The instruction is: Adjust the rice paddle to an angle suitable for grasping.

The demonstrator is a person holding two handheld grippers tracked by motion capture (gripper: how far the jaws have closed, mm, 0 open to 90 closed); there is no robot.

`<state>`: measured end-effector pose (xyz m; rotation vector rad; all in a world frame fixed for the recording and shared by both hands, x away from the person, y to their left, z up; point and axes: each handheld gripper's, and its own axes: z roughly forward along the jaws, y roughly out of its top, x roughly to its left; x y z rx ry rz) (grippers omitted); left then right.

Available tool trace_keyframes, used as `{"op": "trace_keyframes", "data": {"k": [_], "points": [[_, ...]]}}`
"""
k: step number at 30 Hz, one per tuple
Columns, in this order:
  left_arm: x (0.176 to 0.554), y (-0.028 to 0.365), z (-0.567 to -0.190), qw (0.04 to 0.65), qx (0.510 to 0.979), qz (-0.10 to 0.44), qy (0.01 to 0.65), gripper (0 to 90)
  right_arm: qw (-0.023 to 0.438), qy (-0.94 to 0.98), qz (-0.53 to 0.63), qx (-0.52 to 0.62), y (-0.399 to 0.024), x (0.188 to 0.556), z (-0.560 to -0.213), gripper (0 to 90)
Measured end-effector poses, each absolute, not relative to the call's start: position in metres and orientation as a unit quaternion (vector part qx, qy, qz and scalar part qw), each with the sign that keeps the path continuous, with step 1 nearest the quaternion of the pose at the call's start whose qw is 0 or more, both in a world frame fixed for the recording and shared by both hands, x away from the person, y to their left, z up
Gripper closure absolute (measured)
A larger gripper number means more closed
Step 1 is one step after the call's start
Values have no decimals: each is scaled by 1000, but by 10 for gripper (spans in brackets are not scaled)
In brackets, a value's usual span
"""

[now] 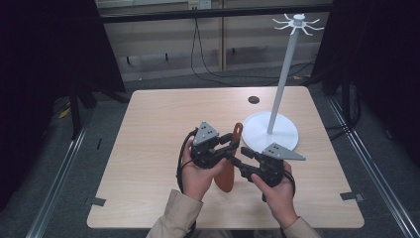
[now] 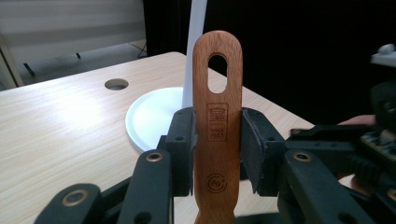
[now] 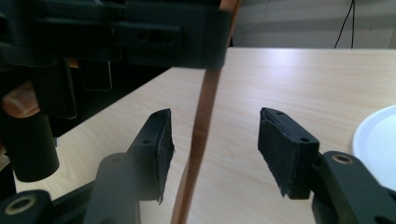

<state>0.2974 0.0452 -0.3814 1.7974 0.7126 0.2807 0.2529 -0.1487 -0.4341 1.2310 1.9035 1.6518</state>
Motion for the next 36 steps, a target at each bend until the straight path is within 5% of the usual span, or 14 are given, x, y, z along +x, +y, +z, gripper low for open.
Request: {"op": "trace_keyframes", "data": {"k": [4, 5, 10, 12, 15, 28, 36], "points": [[294, 42, -381, 563, 761, 121, 298, 665, 160, 664, 582, 442, -142, 259, -437, 545], [293, 42, -380, 565, 762, 118, 294, 664, 167, 664, 579, 443, -140, 261, -437, 636], [292, 45, -380, 568, 758, 112, 299, 659, 155, 667, 584, 435, -141, 264, -438, 813], [294, 47, -383, 575, 756, 103, 296, 650, 148, 671, 584, 432, -143, 264, -438, 819], [297, 56, -383, 576, 749, 107, 309, 492, 139, 677, 580, 431, -149, 266, -437, 821], [303, 83, -405, 557, 741, 144, 348, 247, 144, 692, 579, 406, -172, 273, -423, 821], [306, 99, -424, 533, 747, 157, 365, 170, 136, 701, 580, 393, -176, 278, -417, 821]]}}
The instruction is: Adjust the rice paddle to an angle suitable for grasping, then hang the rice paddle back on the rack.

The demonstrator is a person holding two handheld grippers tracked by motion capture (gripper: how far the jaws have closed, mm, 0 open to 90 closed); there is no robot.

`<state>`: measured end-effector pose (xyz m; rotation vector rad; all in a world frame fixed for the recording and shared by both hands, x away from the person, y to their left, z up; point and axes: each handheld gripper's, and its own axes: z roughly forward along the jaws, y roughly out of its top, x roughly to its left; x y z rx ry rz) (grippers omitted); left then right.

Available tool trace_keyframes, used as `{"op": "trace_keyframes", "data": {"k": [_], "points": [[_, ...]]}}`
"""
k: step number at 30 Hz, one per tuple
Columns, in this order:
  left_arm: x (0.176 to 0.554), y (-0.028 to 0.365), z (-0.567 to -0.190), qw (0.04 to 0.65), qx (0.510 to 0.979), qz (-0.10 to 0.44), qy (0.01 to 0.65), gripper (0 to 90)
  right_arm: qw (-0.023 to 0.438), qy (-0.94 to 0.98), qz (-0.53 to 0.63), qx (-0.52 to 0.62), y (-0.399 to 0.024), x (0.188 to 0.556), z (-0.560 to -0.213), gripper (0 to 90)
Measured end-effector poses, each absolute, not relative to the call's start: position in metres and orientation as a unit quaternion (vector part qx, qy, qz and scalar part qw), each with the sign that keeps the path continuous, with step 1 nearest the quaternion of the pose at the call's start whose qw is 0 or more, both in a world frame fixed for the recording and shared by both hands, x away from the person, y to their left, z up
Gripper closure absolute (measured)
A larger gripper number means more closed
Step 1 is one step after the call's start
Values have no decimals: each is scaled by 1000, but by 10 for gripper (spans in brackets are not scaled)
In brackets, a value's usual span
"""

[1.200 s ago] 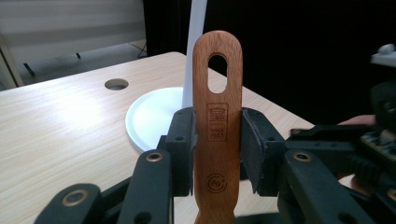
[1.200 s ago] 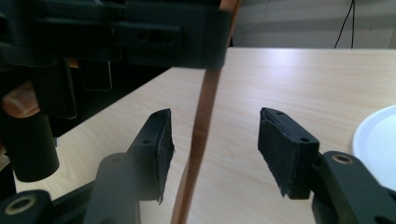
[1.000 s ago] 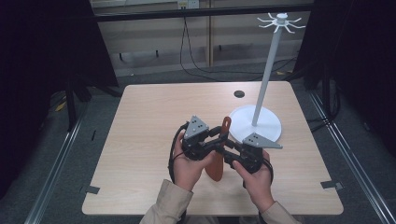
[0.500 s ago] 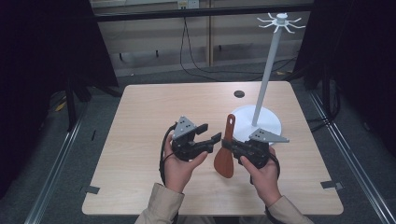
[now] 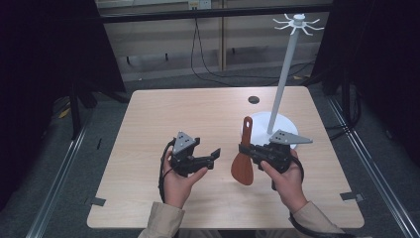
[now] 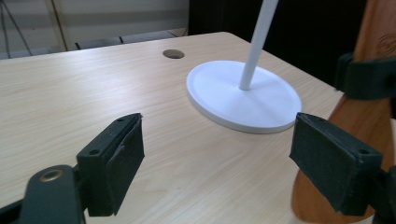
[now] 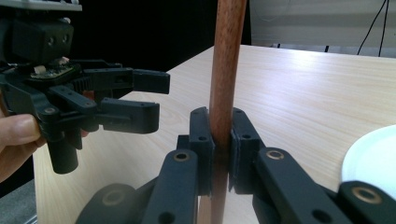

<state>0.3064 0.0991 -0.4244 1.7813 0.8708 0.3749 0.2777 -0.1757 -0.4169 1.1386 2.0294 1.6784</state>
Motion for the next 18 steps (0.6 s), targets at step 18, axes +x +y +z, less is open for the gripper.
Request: {"op": "trace_keyframes", "data": {"k": [18], "points": [[309, 109, -442, 510, 753, 165, 381, 113, 134, 704, 591, 371, -194, 291, -383, 821]]}}
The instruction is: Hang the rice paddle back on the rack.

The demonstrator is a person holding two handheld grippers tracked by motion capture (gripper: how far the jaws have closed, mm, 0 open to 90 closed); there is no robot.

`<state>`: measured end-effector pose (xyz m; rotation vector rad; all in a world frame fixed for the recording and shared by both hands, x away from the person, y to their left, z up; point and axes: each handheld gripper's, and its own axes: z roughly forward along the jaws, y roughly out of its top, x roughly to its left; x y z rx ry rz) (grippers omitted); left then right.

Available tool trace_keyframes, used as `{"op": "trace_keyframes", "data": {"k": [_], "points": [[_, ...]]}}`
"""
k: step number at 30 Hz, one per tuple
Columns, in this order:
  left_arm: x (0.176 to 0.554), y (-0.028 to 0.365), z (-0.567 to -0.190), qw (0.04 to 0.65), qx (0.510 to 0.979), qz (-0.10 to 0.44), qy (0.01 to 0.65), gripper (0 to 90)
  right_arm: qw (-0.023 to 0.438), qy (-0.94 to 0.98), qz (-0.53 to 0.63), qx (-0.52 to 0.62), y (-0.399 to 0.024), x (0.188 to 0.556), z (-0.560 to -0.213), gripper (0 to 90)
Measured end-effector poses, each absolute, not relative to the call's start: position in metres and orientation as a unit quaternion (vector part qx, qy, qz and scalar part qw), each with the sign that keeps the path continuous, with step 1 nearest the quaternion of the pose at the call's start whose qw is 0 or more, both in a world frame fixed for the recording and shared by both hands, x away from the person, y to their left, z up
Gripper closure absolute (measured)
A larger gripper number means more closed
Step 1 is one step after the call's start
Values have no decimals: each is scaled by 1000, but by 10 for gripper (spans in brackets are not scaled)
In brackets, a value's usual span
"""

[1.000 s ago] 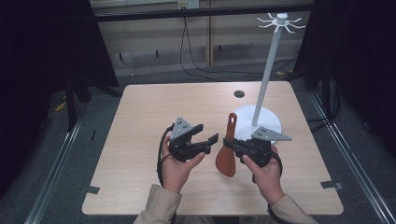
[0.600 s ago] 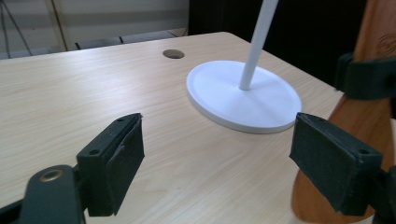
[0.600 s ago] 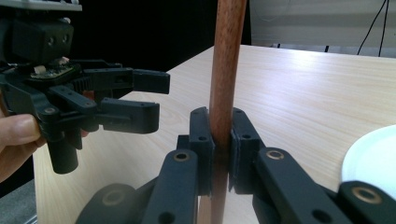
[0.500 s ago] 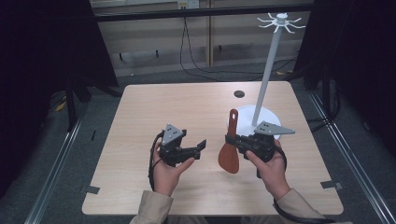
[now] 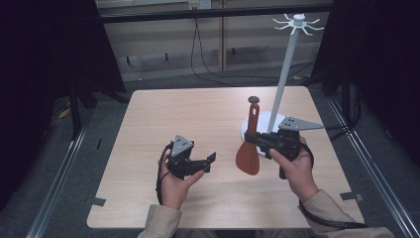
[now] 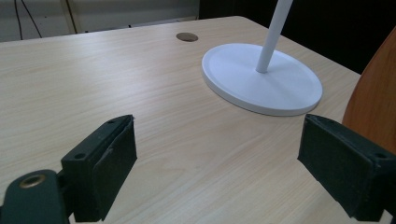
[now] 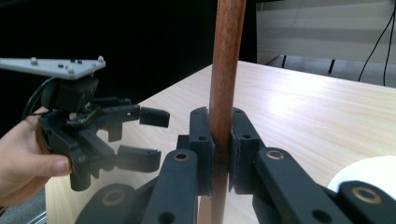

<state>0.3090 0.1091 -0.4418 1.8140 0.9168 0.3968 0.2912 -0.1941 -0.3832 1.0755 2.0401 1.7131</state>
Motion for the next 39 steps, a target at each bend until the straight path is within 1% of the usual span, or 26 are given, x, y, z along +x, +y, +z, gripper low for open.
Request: {"op": "trace_keyframes", "data": {"k": [8, 17, 25, 39], "points": [[311, 116, -445, 510, 747, 168, 392, 106, 129, 707, 597, 357, -196, 302, -362, 820], [309, 114, -451, 504, 750, 164, 395, 102, 125, 705, 602, 354, -202, 310, -344, 821], [310, 115, -455, 499, 752, 165, 398, 104, 137, 704, 603, 348, -208, 316, -327, 821], [310, 113, -460, 489, 758, 166, 399, 82, 157, 696, 609, 347, -223, 327, -300, 821]]}}
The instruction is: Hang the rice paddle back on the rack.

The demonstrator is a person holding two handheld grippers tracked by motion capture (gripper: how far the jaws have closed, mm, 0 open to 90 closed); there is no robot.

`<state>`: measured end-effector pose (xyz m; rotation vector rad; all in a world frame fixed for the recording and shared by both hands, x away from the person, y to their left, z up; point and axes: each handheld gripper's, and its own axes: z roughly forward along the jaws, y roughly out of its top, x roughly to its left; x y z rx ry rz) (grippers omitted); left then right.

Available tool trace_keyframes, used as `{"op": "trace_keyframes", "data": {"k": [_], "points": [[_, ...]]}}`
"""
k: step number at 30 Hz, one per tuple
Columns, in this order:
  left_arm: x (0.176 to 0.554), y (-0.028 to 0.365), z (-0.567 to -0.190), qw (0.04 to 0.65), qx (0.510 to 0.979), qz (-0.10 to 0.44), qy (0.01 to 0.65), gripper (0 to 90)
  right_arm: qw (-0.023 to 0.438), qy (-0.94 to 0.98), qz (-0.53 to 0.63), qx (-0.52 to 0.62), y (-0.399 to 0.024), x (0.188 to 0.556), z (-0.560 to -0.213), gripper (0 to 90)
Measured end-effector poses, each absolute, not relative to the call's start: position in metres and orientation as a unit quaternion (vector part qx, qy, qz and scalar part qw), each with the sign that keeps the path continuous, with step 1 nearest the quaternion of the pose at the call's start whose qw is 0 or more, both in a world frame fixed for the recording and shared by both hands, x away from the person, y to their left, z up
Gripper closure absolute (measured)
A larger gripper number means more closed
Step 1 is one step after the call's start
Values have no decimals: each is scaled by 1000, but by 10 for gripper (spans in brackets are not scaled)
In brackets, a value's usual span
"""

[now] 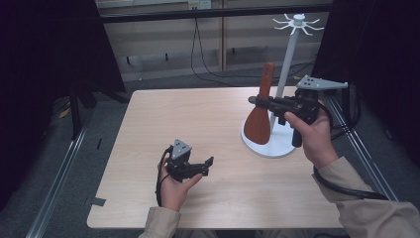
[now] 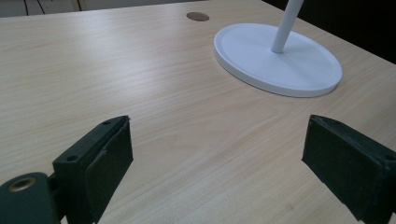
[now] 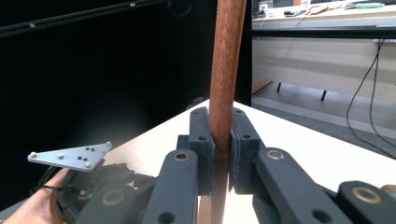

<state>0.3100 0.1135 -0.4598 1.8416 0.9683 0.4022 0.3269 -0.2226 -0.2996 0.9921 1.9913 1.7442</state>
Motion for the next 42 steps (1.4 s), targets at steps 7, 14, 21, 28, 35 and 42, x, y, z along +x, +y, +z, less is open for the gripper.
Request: {"op": "trace_keyframes", "data": {"k": [7, 14, 21, 28, 35, 42], "points": [[311, 116, -459, 490, 756, 168, 401, 75, 165, 690, 612, 350, -233, 334, -288, 821], [311, 115, -460, 488, 758, 167, 399, 75, 173, 685, 612, 356, -243, 341, -275, 820], [311, 115, -461, 489, 757, 167, 400, 75, 178, 685, 612, 352, -248, 349, -264, 821], [311, 117, -460, 489, 756, 168, 400, 76, 181, 683, 611, 356, -252, 358, -258, 821], [312, 118, -460, 490, 757, 169, 399, 75, 184, 675, 615, 363, -260, 363, -256, 821], [312, 119, -460, 491, 756, 168, 400, 75, 183, 671, 616, 369, -265, 368, -256, 820]]}}
